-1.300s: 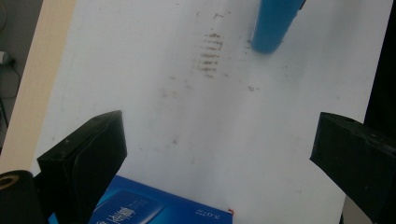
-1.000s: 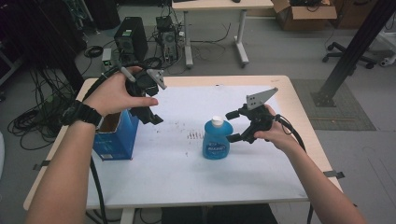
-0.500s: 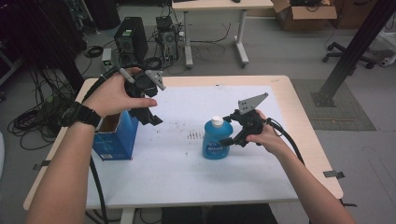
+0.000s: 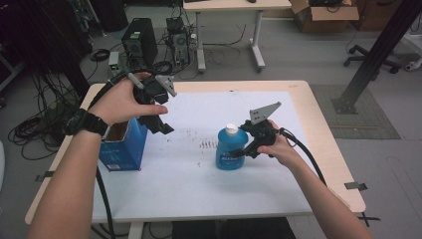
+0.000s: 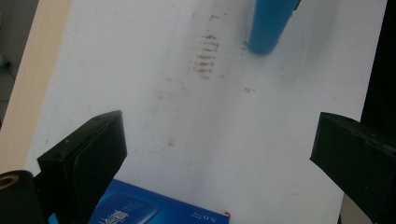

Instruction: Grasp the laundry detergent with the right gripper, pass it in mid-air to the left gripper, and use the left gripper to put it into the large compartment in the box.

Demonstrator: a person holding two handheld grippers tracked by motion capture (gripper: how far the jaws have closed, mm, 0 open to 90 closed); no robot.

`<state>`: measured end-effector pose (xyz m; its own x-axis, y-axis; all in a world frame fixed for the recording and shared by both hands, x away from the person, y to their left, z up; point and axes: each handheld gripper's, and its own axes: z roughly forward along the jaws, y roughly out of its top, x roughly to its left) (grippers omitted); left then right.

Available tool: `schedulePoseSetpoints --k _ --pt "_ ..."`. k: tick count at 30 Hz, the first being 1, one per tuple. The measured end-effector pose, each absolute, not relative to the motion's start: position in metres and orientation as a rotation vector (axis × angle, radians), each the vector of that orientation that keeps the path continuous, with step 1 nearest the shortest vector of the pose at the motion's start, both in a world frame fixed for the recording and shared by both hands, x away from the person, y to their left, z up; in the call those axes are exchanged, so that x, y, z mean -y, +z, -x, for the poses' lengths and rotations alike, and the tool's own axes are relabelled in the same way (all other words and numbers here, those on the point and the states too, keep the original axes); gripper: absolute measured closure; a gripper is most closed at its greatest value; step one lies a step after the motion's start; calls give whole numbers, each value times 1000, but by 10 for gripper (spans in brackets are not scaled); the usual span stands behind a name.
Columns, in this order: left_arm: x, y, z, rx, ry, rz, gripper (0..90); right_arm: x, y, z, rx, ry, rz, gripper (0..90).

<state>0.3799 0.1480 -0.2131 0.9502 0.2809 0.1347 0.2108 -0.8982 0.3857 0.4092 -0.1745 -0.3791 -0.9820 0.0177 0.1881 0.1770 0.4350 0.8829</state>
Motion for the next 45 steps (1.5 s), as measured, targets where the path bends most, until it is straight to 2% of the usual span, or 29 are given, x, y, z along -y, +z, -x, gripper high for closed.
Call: schedulePoseSetpoints --k 26,45 --pt "-148 -211 -378 -354 275 -2728 39 171 -382 -405 2530 -1615 165 252" --pt "-146 -212 -379 -348 276 -2732 39 173 -382 -406 2531 -1620 165 295"
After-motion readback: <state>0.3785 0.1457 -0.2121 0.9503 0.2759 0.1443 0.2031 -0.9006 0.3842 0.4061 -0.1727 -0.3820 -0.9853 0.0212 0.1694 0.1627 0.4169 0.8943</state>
